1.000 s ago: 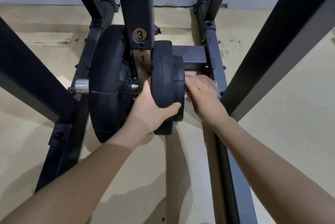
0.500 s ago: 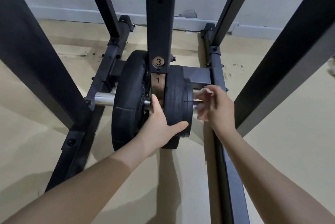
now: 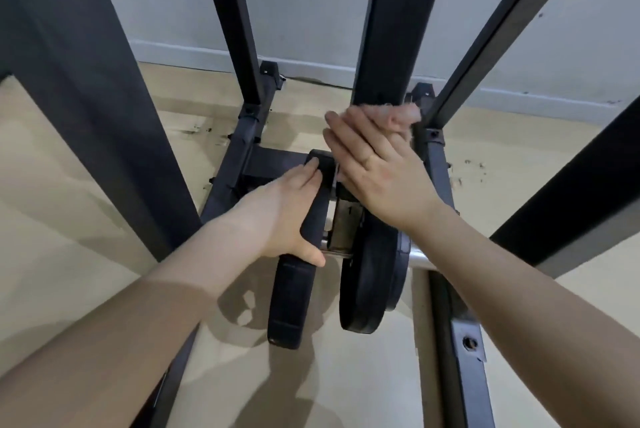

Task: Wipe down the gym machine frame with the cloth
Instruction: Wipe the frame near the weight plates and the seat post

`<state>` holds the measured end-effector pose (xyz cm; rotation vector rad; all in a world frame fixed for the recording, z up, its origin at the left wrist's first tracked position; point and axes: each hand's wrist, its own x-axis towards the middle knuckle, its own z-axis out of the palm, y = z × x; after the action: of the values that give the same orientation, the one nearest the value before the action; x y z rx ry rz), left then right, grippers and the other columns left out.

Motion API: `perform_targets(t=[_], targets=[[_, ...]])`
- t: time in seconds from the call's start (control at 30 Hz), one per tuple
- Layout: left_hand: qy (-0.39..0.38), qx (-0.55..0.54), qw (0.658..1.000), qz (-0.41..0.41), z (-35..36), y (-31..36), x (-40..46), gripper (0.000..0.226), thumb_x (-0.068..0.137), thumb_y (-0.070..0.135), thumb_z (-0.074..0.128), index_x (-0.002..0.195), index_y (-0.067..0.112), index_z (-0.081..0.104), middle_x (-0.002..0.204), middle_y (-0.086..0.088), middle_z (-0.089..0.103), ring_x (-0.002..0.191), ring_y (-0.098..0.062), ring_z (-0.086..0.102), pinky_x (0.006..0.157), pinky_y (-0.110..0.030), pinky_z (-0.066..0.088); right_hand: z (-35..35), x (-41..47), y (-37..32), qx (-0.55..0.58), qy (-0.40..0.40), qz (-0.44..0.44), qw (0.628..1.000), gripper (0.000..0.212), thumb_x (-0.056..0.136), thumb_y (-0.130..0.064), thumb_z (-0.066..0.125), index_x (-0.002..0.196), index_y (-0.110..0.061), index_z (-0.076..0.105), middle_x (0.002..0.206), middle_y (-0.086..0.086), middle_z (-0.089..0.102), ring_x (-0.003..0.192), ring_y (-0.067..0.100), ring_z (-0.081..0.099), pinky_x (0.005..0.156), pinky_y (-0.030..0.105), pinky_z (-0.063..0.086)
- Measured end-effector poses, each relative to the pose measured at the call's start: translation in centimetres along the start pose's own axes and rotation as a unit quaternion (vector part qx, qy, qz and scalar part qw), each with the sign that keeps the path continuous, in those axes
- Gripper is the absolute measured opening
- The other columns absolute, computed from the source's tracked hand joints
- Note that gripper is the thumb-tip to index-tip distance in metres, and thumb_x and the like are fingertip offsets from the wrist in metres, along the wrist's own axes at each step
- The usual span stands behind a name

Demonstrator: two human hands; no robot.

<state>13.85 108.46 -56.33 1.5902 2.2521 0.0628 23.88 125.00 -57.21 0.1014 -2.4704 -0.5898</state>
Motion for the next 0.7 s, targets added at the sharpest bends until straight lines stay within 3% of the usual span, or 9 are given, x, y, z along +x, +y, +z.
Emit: perform_targets(t=[0.13,0.2,0.33,0.4,0.53,0.6,0.7], targets=[[-0.008,-0.011,1.0,0.022,-0.2,-0.9,0.1,0.135,0.059,0.066,0.073,0.149,0.014,-0.012,0.158,0.0,-0.015,0.144,-0.012,-0.008,0.115,-0.026,0.005,-1.1,-1.8,1.0,-0.016,-0.097,-0.141,0.985,0.049,0.096,-0.024,0.048,0.142,-0.007,0.042,0.148,0.01,0.04,0.137,0.025,0.037,0.113,0.04,0.033],[-0.019,-0.004,1.0,0.021,-0.5,-0.8,0.3,0.134,0.059,0.065,0.074,0.149,0.013,-0.01,0.158,-0.001,-0.013,0.145,-0.014,-0.005,0.116,-0.029,0.01,-2.1,-0.7,3.1,-0.03,-0.1,-0.183,0.978,0.047,0.097,-0.02,0.044,0.143,-0.01,0.041,0.149,0.008,0.039,0.138,0.024,0.035,0.114,0.041,0.029],[-0.036,0.011,0.999,0.013,-1.0,-0.6,0.6,0.131,0.061,0.062,0.075,0.15,0.012,-0.006,0.158,-0.001,-0.012,0.145,-0.017,-0.002,0.114,-0.032,0.019,-3.3,3.1,5.7,-0.046,0.017,-0.044,0.998,0.036,0.1,-0.02,0.047,0.134,-0.014,0.055,0.144,0.008,0.045,0.136,0.029,0.039,0.112,0.044,0.029],[-0.044,0.009,0.999,0.01,-1.1,-0.5,0.6,0.13,0.061,0.061,0.075,0.15,0.011,-0.006,0.158,0.0,-0.012,0.145,-0.018,-0.001,0.114,-0.033,0.021,-3.1,3.2,4.4,-0.042,0.012,-0.007,0.999,0.031,0.096,-0.02,0.056,0.124,-0.012,0.064,0.14,0.01,0.05,0.131,0.033,0.045,0.108,0.046,0.034],[-0.046,0.003,0.999,0.005,-1.2,-0.2,0.7,0.129,0.063,0.059,0.075,0.15,0.01,-0.007,0.158,-0.002,-0.012,0.146,-0.018,-0.001,0.114,-0.032,0.019,-3.8,1.9,2.7,-0.033,-0.105,-0.114,0.987,0.026,0.089,-0.021,0.063,0.113,-0.013,0.07,0.134,0.01,0.057,0.128,0.029,0.05,0.106,0.045,0.04],[-0.047,-0.005,0.999,0.0,-1.3,-0.2,0.8,0.128,0.064,0.057,0.076,0.15,0.011,-0.008,0.158,0.0,-0.014,0.145,-0.017,-0.003,0.113,-0.033,0.021,-4.7,3.4,4.3,-0.05,-0.108,-0.174,0.978,0.023,0.091,-0.02,0.059,0.11,-0.016,0.072,0.128,0.008,0.062,0.126,0.028,0.052,0.106,0.044,0.042],[-0.046,-0.017,0.999,-0.002,-1.0,-0.6,0.8,0.126,0.066,0.056,0.075,0.15,0.014,-0.01,0.157,0.003,-0.016,0.145,-0.016,-0.004,0.112,-0.034,0.025,-5.1,6.8,6.6,-0.125,-0.042,-0.109,0.985,0.017,0.091,-0.024,0.057,0.094,-0.018,0.072,0.117,0.006,0.067,0.124,0.028,0.054,0.107,0.041,0.04]])
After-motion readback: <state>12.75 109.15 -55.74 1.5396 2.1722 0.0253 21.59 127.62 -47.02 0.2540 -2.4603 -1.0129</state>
